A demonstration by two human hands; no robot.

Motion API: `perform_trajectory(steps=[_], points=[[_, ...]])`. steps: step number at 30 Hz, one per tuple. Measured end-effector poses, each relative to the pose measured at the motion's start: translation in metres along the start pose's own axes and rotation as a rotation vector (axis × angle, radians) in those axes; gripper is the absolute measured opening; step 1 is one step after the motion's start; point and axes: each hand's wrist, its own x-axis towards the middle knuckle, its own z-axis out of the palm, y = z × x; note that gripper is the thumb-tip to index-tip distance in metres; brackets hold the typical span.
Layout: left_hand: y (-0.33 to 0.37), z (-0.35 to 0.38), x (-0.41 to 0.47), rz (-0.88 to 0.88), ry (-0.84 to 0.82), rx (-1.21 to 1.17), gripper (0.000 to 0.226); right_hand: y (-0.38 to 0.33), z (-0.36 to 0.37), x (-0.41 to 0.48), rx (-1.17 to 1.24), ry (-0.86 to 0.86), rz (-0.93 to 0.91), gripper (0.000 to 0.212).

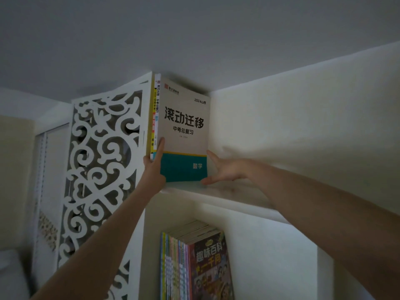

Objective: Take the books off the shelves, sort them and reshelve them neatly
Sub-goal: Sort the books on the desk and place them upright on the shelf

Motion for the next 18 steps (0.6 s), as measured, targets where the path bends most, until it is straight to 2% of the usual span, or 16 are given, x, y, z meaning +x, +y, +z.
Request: perform_trajectory(steps=[7, 13, 18], points=[[-0.002, 0.014, -0.001, 0.015, 0.242, 0.155, 0.099, 0.004, -0.004, 0.001, 0.061, 0.046, -0.073, 0.108], [-0.003, 0.017, 0.0, -0.017, 0.291, 0.159, 0.103, 0.004, -0.006, 0.013, 0.036, 0.012, -0.079, 0.103], [0.002, 0.018, 0.0, -0.076, 0.241, 0.336, 0.102, -0.004, -0.008, 0.019, 0.054, 0.023, -0.107, 0.105]])
